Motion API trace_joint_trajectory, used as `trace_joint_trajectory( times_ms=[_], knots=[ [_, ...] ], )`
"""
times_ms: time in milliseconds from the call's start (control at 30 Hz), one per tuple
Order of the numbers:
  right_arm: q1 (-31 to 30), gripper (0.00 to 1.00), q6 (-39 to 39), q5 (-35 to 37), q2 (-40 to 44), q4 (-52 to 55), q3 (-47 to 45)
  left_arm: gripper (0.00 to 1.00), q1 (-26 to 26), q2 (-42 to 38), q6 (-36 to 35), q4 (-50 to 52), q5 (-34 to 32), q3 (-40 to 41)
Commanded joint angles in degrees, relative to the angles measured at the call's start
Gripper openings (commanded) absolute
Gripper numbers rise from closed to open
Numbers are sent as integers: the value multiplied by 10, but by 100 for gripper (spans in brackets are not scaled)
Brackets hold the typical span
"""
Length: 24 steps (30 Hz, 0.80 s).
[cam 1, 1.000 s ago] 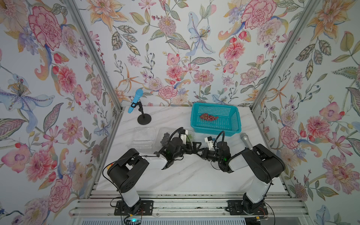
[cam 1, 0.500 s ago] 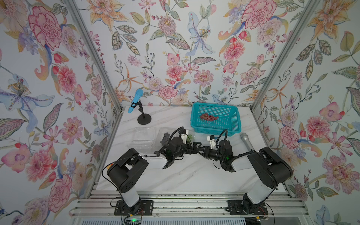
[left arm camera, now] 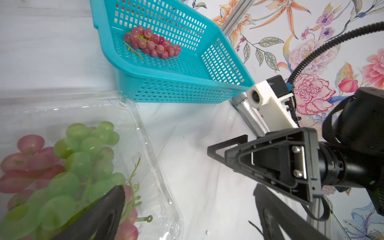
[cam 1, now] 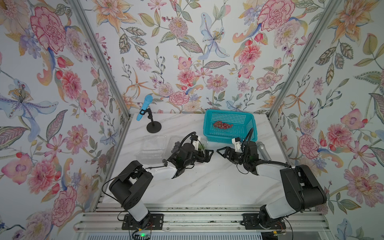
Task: Pack grapes into containers
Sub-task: Move the packing box to the center of the board.
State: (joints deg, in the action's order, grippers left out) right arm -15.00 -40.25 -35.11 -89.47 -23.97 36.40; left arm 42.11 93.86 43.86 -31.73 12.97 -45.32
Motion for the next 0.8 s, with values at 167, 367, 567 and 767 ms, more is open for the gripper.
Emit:
trace_joint_trajectory(
  times_ms=[167, 367, 567, 767],
  knots=[
    [-50, 100, -1, -1, -49, 12, 59, 100, -16, -37, -27, 37, -21, -14],
    [-112, 100, -38, 7, -102, -38, 85, 100, -46, -87, -45, 62, -31, 6],
    [-158, 96, -63, 24, -146, -58, 125, 100, -81, -129, -49, 75, -26, 26],
    [-218, 90, -75, 51, -171, -39, 177, 100, -104, -165, -56, 93, -30, 38]
  ],
)
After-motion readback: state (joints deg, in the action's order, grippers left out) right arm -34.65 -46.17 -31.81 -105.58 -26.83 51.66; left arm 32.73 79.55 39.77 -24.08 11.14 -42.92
